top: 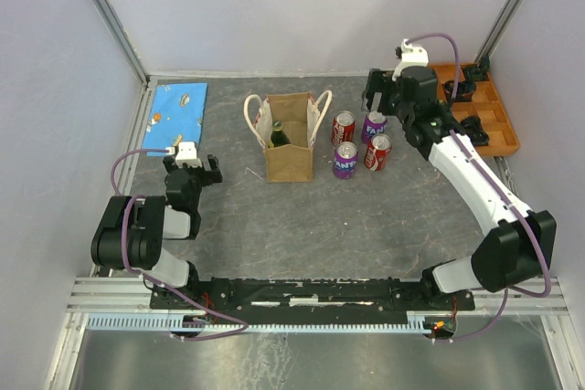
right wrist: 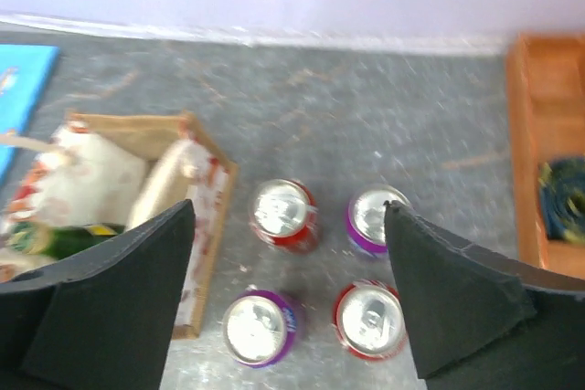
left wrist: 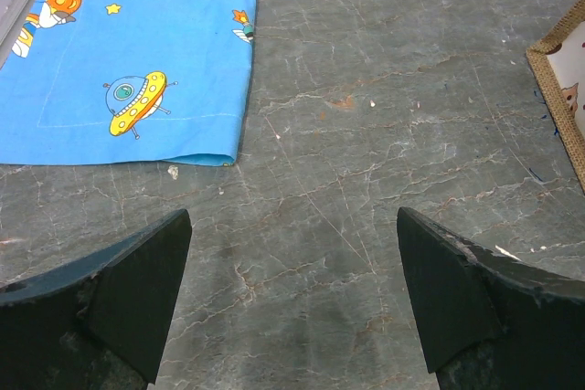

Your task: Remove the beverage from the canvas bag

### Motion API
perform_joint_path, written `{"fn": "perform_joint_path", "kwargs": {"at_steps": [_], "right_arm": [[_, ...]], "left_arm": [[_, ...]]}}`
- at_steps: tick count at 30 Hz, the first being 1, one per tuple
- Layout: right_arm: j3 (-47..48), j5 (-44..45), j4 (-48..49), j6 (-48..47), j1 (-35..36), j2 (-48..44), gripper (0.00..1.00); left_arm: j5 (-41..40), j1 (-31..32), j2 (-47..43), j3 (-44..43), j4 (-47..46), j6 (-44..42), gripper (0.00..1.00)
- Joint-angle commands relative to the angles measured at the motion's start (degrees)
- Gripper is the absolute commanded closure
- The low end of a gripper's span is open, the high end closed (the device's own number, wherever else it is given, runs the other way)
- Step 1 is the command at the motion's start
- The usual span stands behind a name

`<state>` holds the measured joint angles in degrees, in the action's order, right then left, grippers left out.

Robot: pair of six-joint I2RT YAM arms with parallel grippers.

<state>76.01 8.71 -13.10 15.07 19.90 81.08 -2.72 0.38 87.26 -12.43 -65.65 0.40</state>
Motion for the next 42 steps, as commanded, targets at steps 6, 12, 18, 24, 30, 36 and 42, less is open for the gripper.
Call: {"fn": "perform_joint_path", "kwargs": {"at_steps": [6, 12, 18, 24, 30, 36, 42], "right_arm": [[13.71, -16.73, -1.25, -9.03, 8.08, 6.99, 0.38], [17.88, -29.71, -1.15, -8.35, 10.04, 14.16, 0.33], [20.63, -35.65, -1.57, -8.61, 12.41, 19.02, 0.31], [22.73, -36.48, -2.9, -9.54, 14.48, 23.03, 0.31], [24.76, -34.65, -5.02, -11.52, 15.97, 26.55, 0.31], [24.3, -29.53, -4.7, -13.18, 16.31, 28.16, 0.3], [25.36, -26.09, -3.52, -13.77, 16.32, 31.25, 0.3]], "left_arm": [[-0.14, 0.02, -0.16, -1.25, -1.67, 0.47, 0.01], [-0.12, -0.02, -0.12, -1.2, -1.66, 0.47, 0.01], [-0.17, -0.03, -0.12, -1.19, -1.66, 0.47, 0.01], [-0.09, -0.02, -0.16, -1.2, -1.59, 0.43, 0.01], [-0.09, -0.03, -0.13, -1.2, -1.66, 0.47, 0.01], [-0.1, -0.09, -0.16, -1.2, -1.63, 0.47, 0.01], [-0.09, -0.03, -0.14, -1.2, -1.63, 0.47, 0.01]]}}
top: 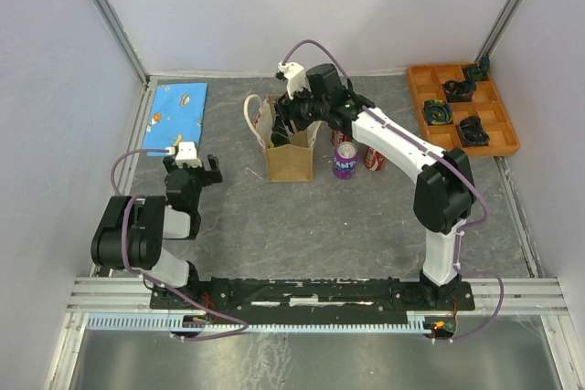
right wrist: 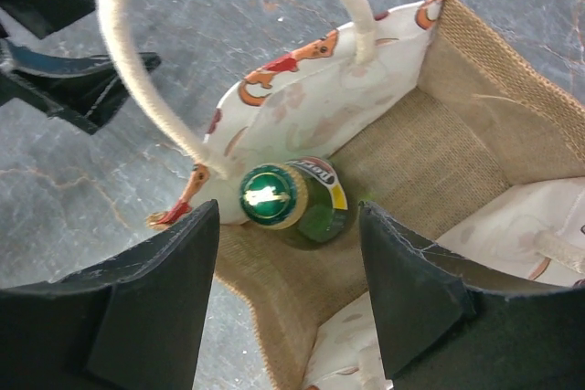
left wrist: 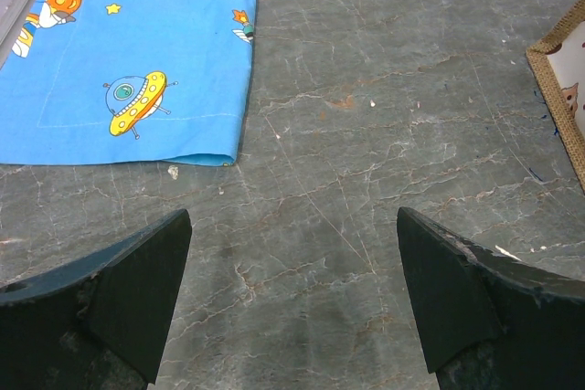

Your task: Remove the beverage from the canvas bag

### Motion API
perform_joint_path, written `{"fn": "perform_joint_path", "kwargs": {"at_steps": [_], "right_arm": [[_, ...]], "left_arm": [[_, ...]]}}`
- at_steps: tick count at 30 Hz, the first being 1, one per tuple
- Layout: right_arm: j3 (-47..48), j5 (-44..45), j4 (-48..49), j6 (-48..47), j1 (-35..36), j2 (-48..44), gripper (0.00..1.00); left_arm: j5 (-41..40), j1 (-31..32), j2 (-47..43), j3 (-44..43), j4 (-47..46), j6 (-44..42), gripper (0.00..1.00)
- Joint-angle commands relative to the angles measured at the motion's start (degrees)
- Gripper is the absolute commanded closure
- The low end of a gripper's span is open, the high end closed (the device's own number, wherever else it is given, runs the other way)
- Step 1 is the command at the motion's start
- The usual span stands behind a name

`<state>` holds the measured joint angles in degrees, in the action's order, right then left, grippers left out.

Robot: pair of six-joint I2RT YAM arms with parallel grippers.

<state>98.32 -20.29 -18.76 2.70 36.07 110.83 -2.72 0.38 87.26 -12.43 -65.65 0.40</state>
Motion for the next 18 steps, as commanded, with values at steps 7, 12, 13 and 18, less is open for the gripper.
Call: {"fn": "perform_joint_path", "kwargs": {"at_steps": [7, 12, 13, 18], "right_arm": [[4.32, 3.29, 3.45, -0.33, 0.23, 4.56, 0.3], [4.81, 4.39, 4.53, 0.32, 0.33, 6.41, 0.31], [4.81, 4.55, 4.91, 0.48, 0.39, 6.75, 0.32], [5.97, 5.17, 5.22, 1.02, 0.4, 8.58, 0.48]], "left_arm": [[-0.09, -0.02, -0.16, -1.21, -1.62, 0.42, 0.01], [-0.09, -0.02, -0.16, -1.24, -1.59, 0.47, 0.01], [-0.09, -0.03, -0.16, -1.28, -1.66, 0.47, 0.01], [-0.01, -0.03, -0.1, -1.24, -1.6, 0.46, 0.01]]}}
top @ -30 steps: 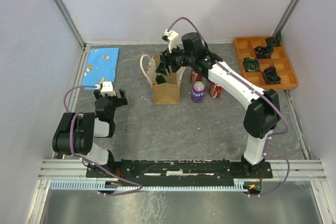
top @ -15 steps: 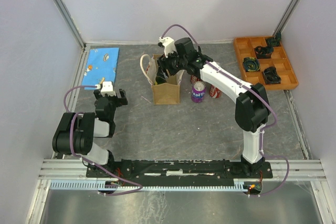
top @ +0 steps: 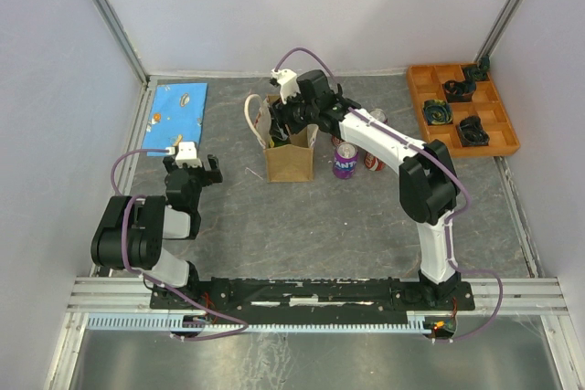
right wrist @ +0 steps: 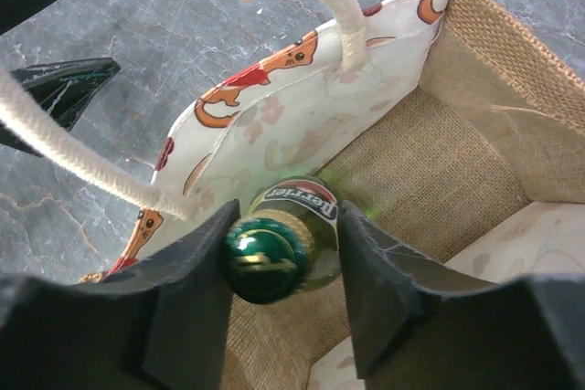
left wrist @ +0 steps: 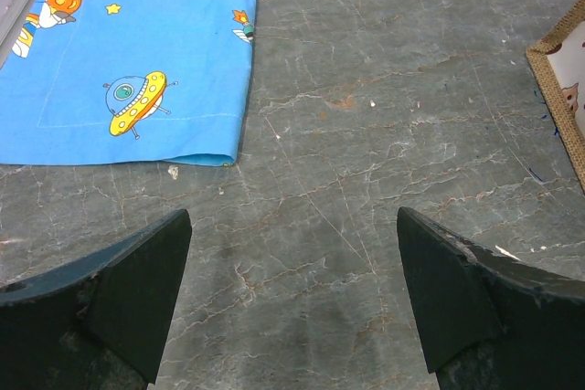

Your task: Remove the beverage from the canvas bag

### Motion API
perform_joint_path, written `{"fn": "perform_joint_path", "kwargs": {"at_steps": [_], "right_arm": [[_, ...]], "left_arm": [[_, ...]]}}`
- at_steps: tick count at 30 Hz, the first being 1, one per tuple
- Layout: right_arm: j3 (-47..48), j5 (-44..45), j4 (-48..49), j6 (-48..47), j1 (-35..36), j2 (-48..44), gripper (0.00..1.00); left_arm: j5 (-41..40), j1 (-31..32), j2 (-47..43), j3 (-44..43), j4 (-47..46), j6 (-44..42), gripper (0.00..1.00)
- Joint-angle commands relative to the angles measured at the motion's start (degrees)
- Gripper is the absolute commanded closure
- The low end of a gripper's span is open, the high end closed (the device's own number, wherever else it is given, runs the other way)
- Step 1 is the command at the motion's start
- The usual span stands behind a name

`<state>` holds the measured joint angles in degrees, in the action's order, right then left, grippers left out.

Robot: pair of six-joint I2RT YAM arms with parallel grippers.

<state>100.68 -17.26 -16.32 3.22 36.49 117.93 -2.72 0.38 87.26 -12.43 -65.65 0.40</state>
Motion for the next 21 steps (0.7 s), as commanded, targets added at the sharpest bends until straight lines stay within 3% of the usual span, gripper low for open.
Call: {"fn": "perform_joint_path", "kwargs": {"at_steps": [1, 3, 4, 21], "right_arm": [[3.96, 2.52, 2.52, 0.53, -0.02, 1.77, 0.61], [4.38, 3.31, 2.22, 0.64, 0.04, 2.06, 0.96], [4.61, 3.71, 2.1, 0.63, 0.0, 2.12, 1.0], [20.45, 6.89, 3.98, -3.0, -0.1, -4.96, 1.0]], "left_arm": [[-0.06, 0.01, -0.1, -1.28, -1.55, 0.46, 0.01], [-0.04, -0.03, -0.13, -1.26, -1.59, 0.47, 0.01], [-0.09, -0.03, -0.16, -1.28, -1.59, 0.54, 0.01], [-0.04, -0.03, -0.12, -1.26, -1.58, 0.47, 0.01]]}}
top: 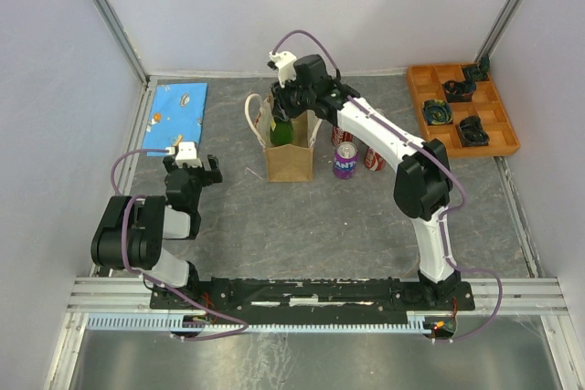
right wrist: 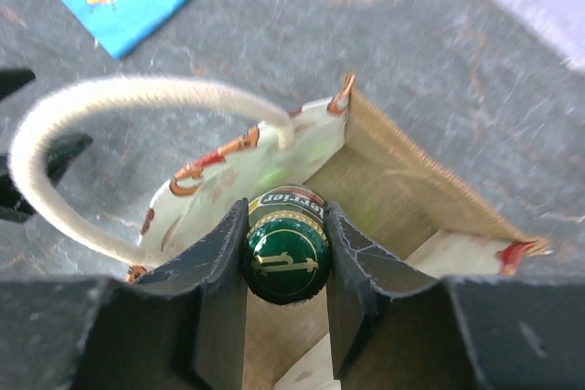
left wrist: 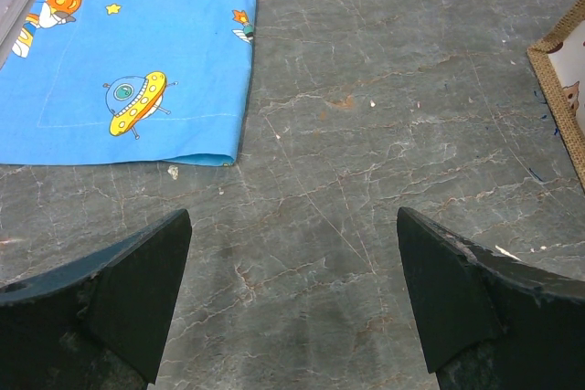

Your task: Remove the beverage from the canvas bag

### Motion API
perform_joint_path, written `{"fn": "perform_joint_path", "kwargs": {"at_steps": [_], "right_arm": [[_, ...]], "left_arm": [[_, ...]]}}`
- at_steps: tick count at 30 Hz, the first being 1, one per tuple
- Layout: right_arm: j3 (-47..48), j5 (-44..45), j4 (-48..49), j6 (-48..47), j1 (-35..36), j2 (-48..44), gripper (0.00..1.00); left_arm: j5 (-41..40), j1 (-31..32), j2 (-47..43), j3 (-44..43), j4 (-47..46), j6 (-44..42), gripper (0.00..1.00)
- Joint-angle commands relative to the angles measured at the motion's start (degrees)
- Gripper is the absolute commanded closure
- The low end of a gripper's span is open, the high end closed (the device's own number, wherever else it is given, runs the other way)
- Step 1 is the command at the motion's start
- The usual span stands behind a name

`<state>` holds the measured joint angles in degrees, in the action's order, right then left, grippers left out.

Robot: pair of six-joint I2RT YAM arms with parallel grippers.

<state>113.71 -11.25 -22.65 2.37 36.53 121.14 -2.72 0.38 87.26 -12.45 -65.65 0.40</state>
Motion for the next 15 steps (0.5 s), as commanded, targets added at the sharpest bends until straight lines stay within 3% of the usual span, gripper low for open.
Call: {"fn": "perform_joint_path", "kwargs": {"at_steps": [1, 7, 15], "right_arm": [[7.34, 1.46, 11.26, -2.56, -0.1, -9.25, 1.0], [2.63, 8.84, 16.7, -6.7, -0.15, -18.46, 1.0], [-11.39, 25.35, 28.94, -16.63, -0.15, -30.85, 1.0]], "left_arm": [[-0.08, -0.03, -0.16, -1.26, -1.59, 0.47, 0.01], [-0.08, -0.01, -0.1, -1.24, -1.61, 0.5, 0.01], [-0.04, -0.03, -0.14, -1.26, -1.64, 0.46, 0.01]]}}
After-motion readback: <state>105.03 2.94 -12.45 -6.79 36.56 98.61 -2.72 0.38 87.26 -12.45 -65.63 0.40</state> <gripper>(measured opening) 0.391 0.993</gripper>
